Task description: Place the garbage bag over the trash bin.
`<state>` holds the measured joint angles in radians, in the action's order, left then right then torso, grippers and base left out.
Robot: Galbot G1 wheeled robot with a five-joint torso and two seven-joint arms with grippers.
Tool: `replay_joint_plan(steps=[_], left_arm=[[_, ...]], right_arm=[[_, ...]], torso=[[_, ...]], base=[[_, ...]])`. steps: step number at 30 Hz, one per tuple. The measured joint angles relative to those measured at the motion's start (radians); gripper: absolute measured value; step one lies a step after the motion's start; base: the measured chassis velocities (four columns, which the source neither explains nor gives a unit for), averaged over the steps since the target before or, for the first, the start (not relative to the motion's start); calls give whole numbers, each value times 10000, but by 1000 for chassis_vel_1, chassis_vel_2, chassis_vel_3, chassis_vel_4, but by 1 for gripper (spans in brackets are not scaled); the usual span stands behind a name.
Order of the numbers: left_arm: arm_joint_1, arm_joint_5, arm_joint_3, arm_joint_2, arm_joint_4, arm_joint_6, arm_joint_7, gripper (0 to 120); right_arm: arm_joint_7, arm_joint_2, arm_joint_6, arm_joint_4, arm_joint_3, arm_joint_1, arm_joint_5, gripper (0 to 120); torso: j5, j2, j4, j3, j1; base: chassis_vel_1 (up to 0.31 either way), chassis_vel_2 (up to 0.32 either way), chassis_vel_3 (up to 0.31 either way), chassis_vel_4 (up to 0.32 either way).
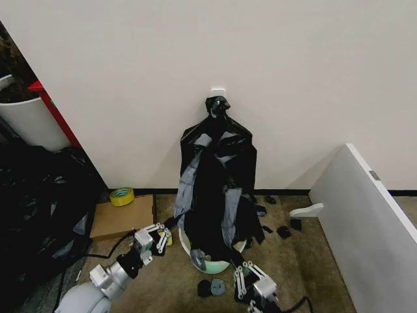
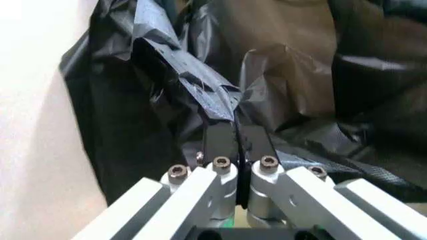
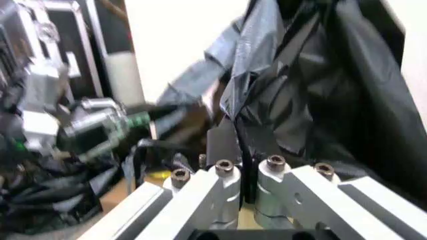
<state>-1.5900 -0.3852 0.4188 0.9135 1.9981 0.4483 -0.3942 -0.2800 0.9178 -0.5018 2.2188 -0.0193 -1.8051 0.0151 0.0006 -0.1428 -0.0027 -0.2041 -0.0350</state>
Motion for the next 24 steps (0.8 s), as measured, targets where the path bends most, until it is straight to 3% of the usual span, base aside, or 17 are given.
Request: replay_joint_plan(steps=[8,13,18,24], left_arm=[[-205,0,334,34,329,351,-976,0],[-154,51,1062,82,-7,836,-3166,0],[155,77,1236,179,-288,996,-3833,0],[318,-75,1375,276,-435,886,-5341,0]], right_arm=[[314,-289,-785,615,512,-446,-85,0],[980,-483,-1450,794,882,-216,127,0],[1403,-422,-1546,609,1008,484,490,0],[1474,-351,-1568,401,1181,1054,668,0]], torso=[[0,0,0,0,-1],[0,0,1,0,-1],[0,2,1,-1,-1],[0,2,1,-1,-2]], base=[[0,0,0,0],[0,0,0,0],[0,0,0,0],[0,0,0,0]])
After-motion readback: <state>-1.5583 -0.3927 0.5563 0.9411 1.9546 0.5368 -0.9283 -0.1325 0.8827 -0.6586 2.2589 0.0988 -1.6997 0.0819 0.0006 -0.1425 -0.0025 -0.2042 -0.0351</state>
